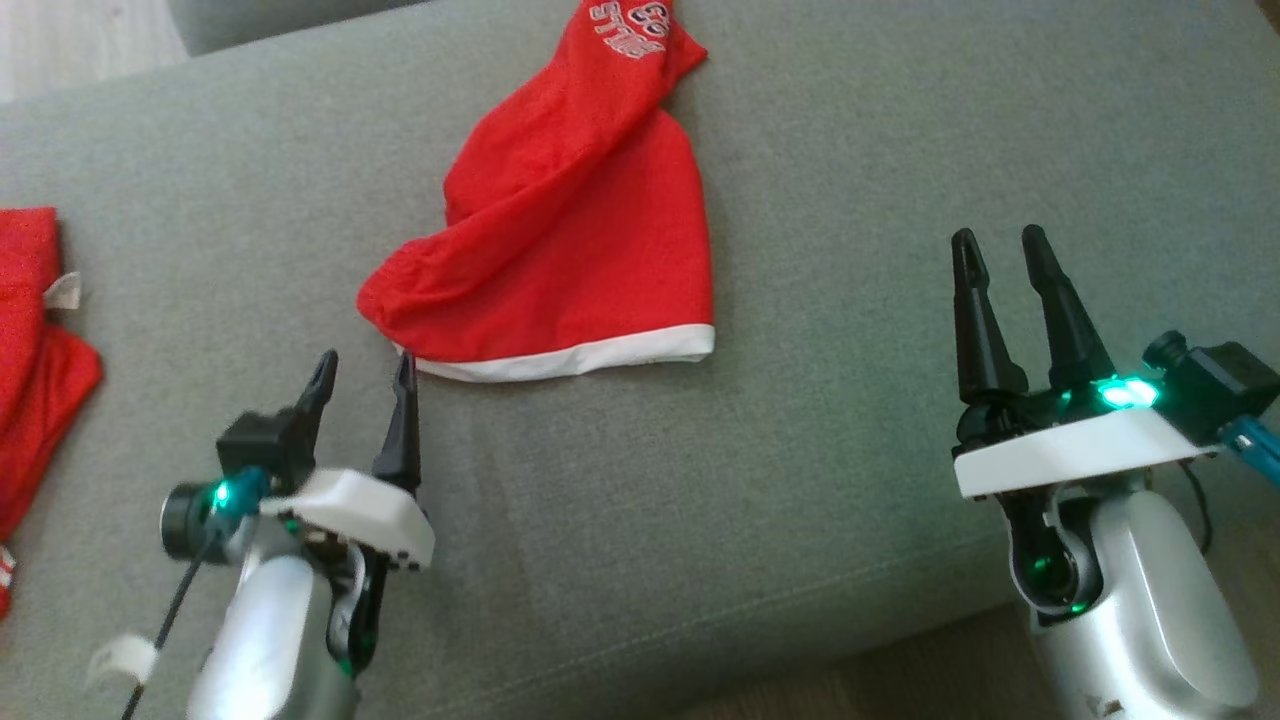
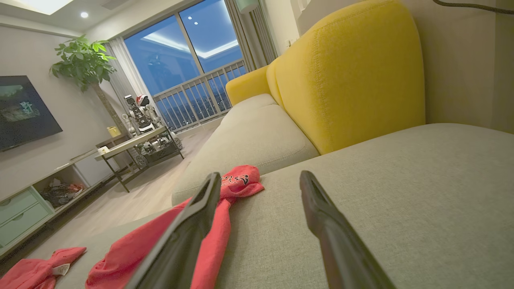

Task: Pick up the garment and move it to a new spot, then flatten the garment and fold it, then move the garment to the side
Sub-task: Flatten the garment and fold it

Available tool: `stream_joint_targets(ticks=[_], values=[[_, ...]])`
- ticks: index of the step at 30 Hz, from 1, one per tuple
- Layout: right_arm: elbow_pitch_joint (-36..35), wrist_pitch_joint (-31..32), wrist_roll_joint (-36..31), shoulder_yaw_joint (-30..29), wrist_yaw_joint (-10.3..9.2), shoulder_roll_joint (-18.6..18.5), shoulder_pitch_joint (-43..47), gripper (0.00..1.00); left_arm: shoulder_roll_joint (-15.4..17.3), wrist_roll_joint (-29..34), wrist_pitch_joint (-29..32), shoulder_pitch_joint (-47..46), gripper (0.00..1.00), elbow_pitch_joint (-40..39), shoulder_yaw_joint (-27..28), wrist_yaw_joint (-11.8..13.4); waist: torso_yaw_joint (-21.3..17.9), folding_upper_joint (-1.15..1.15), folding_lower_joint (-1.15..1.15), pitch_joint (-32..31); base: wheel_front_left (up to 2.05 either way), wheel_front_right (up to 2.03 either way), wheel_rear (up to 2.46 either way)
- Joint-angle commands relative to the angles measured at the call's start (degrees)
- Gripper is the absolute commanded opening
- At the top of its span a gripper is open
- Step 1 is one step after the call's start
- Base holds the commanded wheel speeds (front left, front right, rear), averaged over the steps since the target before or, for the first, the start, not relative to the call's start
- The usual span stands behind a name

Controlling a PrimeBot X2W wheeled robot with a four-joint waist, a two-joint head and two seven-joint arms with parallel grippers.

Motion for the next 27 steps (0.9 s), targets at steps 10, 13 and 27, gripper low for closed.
stream_joint_targets(ticks=[10,13,27], values=[[-3.1,-0.5,0.4,2.1,-0.01,0.4,-2.6,1.00,2.4,0.0,-0.4,-10.9,1.00,9.2,1.9,-1.4,-2.4,0.00,0.00,3.4,0.00,0.00,0.00],[-3.2,-0.5,0.5,2.3,-0.01,0.4,-2.8,1.00,2.6,0.2,-0.4,-12.2,1.00,10.8,2.0,-1.0,-2.6,0.00,0.00,3.8,0.00,0.00,0.00],[-1.7,-0.5,-1.5,4.8,-0.01,0.4,-3.2,1.00,3.8,1.5,-0.4,-13.9,0.00,1.5,9.1,5.6,-0.5,0.00,0.00,4.1,0.00,0.00,0.00]])
